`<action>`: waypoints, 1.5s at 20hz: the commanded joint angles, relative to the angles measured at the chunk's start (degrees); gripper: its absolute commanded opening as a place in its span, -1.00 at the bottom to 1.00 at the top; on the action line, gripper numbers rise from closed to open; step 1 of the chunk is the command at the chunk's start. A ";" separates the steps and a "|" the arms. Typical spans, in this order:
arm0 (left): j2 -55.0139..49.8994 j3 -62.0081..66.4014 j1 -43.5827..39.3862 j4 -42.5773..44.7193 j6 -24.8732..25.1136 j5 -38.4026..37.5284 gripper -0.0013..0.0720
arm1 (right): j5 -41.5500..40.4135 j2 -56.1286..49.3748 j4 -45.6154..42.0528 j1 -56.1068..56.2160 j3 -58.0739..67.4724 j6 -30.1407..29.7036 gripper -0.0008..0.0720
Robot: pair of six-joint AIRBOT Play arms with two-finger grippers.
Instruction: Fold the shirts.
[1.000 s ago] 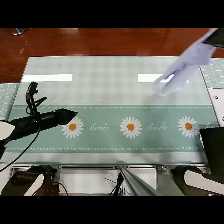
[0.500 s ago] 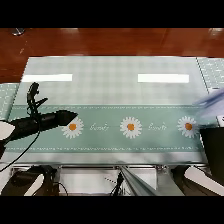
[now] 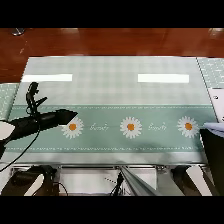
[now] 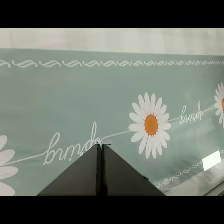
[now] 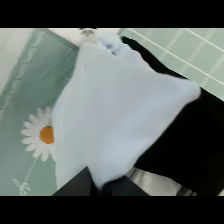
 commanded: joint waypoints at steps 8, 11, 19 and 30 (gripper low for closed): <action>-0.04 0.35 0.61 0.04 1.27 1.81 -0.89 | -2.82 7.02 -9.73 -4.72 -12.76 2.86 0.72; -0.50 6.49 5.20 0.02 1.73 2.75 -0.89 | -8.52 3.37 12.50 -4.70 -11.06 1.03 0.36; -16.61 46.03 -4.33 0.59 4.48 2.73 -0.90 | -36.76 -3.34 37.31 34.29 -2.84 -8.96 -0.92; -32.02 39.50 -18.84 53.16 -29.53 -9.66 -0.89 | -38.97 -21.40 -9.66 81.48 -20.20 8.04 -0.92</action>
